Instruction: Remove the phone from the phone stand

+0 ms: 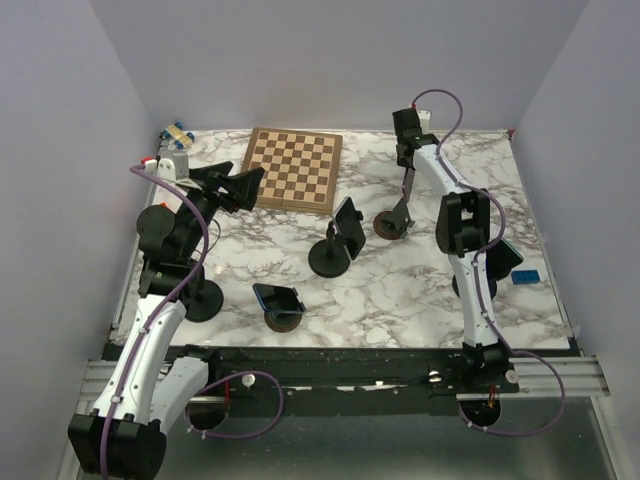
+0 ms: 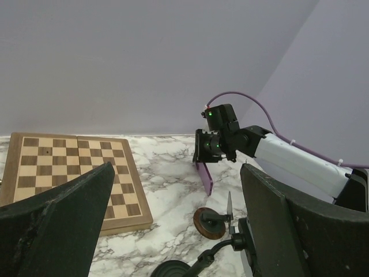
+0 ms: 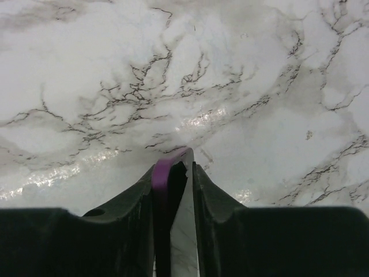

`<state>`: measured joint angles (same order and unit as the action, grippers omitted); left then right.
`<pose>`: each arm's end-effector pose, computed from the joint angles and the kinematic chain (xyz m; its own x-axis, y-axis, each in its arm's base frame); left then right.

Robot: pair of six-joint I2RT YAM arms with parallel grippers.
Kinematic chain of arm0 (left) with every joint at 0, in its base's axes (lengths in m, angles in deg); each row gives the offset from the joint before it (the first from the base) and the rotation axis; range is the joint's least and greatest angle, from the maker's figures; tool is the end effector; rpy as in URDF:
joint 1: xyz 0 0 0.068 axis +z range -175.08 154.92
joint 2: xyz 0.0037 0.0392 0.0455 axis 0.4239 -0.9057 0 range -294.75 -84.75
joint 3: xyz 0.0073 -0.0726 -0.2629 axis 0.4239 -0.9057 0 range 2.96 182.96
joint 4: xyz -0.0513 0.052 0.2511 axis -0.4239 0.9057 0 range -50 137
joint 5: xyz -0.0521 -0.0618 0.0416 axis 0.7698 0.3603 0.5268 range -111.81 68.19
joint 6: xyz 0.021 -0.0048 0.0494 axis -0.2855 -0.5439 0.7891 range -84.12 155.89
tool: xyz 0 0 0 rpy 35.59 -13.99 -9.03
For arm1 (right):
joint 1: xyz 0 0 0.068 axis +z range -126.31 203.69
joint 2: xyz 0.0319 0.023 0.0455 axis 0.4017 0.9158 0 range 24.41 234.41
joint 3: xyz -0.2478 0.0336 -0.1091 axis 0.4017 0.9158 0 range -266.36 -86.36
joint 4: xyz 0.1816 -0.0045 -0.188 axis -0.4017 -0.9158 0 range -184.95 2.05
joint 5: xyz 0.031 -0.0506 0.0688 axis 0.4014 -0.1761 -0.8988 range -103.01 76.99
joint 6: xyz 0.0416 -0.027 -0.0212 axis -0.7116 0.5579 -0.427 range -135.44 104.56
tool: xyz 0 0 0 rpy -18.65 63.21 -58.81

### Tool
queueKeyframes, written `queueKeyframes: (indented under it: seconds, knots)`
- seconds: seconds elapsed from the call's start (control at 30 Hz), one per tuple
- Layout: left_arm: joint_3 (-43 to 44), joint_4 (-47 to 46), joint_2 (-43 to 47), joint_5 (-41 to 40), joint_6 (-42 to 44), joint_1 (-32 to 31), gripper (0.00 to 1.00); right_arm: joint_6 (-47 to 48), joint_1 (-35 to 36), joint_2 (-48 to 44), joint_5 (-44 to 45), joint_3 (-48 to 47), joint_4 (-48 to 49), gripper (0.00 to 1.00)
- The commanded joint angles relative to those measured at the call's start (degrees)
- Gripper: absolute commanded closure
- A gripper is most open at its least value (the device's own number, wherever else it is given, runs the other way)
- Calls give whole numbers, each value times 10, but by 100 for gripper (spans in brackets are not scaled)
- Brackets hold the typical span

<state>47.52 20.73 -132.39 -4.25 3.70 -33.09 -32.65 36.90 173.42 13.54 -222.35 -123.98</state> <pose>0.1903 -0.0376 0.3855 0.0101 -0.5142 -0.8576 0.5024 0.7442 -0.4403 0.5564 0.1144 0.1727 -0.6785 0.1126 -0.7259 0.2947 0.9469 -0.1286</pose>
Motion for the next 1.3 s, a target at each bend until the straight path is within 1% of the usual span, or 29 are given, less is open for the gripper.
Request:
queueKeyframes:
  seconds: [0.0, 0.03, 0.07, 0.2, 0.37, 0.47, 0.53, 0.7, 0.77, 0.9, 1.03, 1.13, 1.2, 1.27]
  knots:
    - [1, -21, -2, 19, -11, 4, 2, 56, 23, 15, 48, 3, 23, 57]
    - [0, -22, -2, 19, -11, 4, 2, 64, 26, 15, 51, 3, 25, 52]
    - [0, -22, -2, 19, -12, 4, 2, 72, 29, 16, 52, 2, 26, 44]
    - [-1, -22, -4, 19, -12, 6, 2, 90, 39, 9, 46, -6, 22, 23]
    - [0, -22, -8, 19, -13, 6, 2, 91, 53, -21, 46, -27, -3, 7]
    - [3, -20, -11, 20, -13, 6, 2, 67, 55, -66, 42, -14, -26, 2]
    - [7, -18, -12, 23, -12, 6, 2, 48, 55, -108, 37, 23, -33, 0]
    - [17, -4, -14, 17, -20, 6, 1, 10, 55, -246, 15, 162, -24, 0]
    - [20, 4, -13, 6, -25, 5, 1, -4, 55, -300, -7, 209, -29, 0]
    - [25, 20, -7, -16, -30, 2, 1, -26, 55, -418, -67, 309, -31, 0]
    - [36, 44, -2, -23, -27, -1, 2, -42, 55, -566, -132, 453, 9, 0]
    - [38, 49, 4, -24, -19, -7, 1, -45, 55, -663, -180, 539, 41, 0]
    - [35, 44, 10, -24, -11, -12, 1, -41, 55, -725, -221, 591, 61, 0]
    - [33, 41, 15, -24, -3, -16, 1, -30, 55, -789, -289, 638, 84, 0]
